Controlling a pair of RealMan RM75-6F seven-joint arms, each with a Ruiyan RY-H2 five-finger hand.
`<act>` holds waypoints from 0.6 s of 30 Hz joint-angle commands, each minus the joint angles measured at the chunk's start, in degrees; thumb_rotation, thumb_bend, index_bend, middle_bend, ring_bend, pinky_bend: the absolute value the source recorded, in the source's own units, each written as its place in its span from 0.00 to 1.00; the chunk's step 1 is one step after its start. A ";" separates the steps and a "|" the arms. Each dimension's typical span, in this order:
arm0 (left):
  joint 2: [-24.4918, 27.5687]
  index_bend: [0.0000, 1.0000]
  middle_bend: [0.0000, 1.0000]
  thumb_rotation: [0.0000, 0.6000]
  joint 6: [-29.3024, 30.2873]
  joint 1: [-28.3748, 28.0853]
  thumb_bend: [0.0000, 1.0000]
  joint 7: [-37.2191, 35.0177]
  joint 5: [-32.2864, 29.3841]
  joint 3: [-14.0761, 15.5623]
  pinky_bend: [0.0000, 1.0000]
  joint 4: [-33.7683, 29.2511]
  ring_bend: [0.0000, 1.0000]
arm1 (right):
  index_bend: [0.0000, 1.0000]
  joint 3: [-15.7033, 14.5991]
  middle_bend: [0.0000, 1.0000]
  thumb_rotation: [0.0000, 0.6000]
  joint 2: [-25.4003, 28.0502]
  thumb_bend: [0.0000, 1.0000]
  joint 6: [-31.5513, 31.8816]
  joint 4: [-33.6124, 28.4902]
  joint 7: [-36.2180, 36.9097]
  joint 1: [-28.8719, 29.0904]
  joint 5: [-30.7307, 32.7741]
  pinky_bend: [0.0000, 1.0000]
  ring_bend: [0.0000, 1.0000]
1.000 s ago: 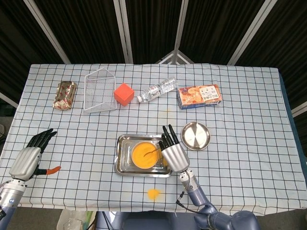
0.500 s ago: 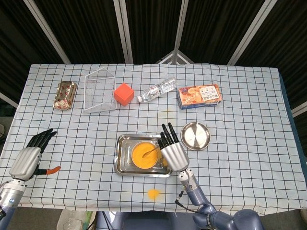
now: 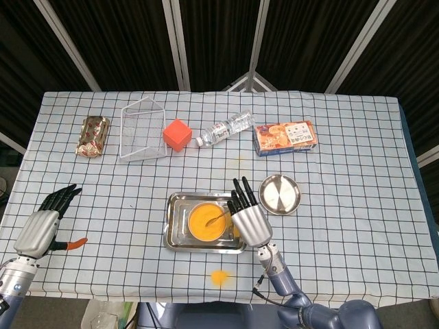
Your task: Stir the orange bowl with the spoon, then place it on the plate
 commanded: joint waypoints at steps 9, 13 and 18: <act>-0.04 0.00 0.00 1.00 0.01 0.01 0.00 0.02 -0.05 -0.02 0.02 0.06 0.00 | 0.80 -0.41 0.38 1.00 0.81 0.64 0.12 -0.24 -0.67 -1.40 -0.13 0.00 0.09; -0.06 0.00 0.00 1.00 -0.05 -0.02 0.00 0.07 -0.09 -0.02 0.02 0.06 0.00 | 0.80 -0.37 0.38 1.00 0.79 0.64 -0.20 0.11 -0.51 -1.74 0.09 0.00 0.09; -0.04 0.00 0.00 1.00 -0.03 0.00 0.00 -0.02 -0.08 -0.03 0.02 0.09 0.00 | 0.80 -0.23 0.38 1.00 -0.04 0.64 -0.84 0.98 0.18 -1.76 0.32 0.00 0.09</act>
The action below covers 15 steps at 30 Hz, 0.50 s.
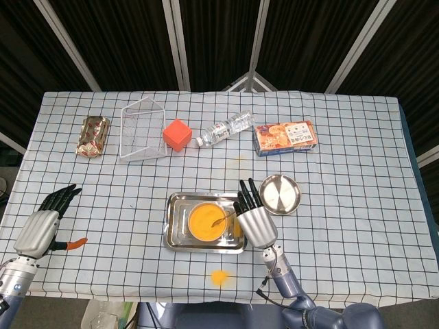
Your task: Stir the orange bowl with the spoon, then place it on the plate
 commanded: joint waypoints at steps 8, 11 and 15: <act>0.13 0.00 0.00 1.00 0.07 0.03 0.00 -0.39 0.06 -0.04 0.02 0.03 0.00 | 0.80 0.11 0.38 1.00 -2.46 0.64 -1.65 3.40 1.52 0.29 0.44 0.00 0.09; 0.12 0.00 0.00 1.00 0.11 0.04 0.00 -0.56 0.06 -0.07 0.02 0.05 0.00 | 0.80 0.60 0.38 1.00 -3.34 0.64 -2.03 4.43 1.96 1.01 0.50 0.00 0.09; 0.13 0.00 0.00 1.00 0.06 0.01 0.00 -0.65 -0.02 -0.12 0.02 0.05 0.00 | 0.80 1.60 0.38 1.00 -4.35 0.64 -2.44 5.16 2.29 2.29 0.67 0.00 0.09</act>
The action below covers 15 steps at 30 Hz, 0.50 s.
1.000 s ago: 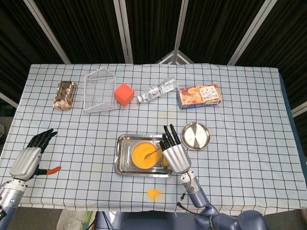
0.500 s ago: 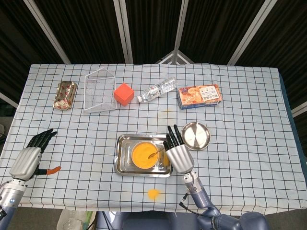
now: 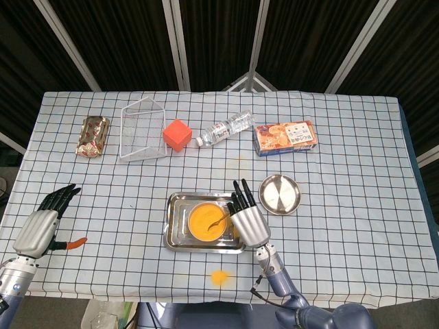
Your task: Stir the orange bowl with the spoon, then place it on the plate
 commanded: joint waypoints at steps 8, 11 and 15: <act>0.08 0.00 0.00 1.00 0.01 0.00 0.00 -0.34 -0.09 -0.10 0.02 0.02 0.00 | 0.80 1.95 0.38 1.00 -2.14 0.64 -1.76 2.09 0.32 2.46 0.93 0.00 0.09; 0.10 0.00 0.00 1.00 0.01 -0.01 0.00 -0.42 -0.02 -0.09 0.02 0.03 0.00 | 0.80 2.43 0.38 1.00 -2.81 0.64 -2.11 3.23 0.61 2.96 1.36 0.00 0.09; 0.16 0.00 0.00 1.00 -0.03 -0.04 0.00 -0.64 -0.04 -0.13 0.02 0.06 0.00 | 0.80 2.83 0.38 1.00 -3.09 0.64 -2.06 4.26 0.94 3.53 1.62 0.00 0.09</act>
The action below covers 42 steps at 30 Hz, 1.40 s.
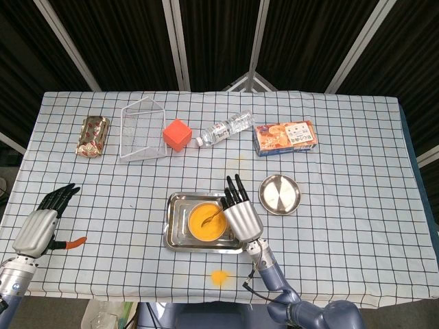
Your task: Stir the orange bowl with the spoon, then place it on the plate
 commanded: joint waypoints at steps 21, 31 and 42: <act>-0.32 0.00 0.00 1.00 0.02 0.06 0.00 1.38 0.01 0.22 0.02 -0.22 0.00 | 0.80 -2.57 0.38 1.00 6.03 0.64 4.08 -8.57 -3.64 -3.41 -1.10 0.00 0.09; -0.50 0.00 0.00 1.00 -0.18 -0.03 0.00 2.00 -0.28 0.20 0.02 -0.25 0.00 | 0.80 -3.58 0.38 1.00 6.98 0.64 4.20 -8.76 -3.20 -5.46 -0.98 0.00 0.09; -0.41 0.00 0.00 1.00 -0.12 0.00 0.00 1.55 -0.29 0.13 0.02 -0.18 0.00 | 0.80 -2.85 0.38 1.00 5.77 0.64 2.80 -6.82 -2.62 -5.18 -0.36 0.00 0.09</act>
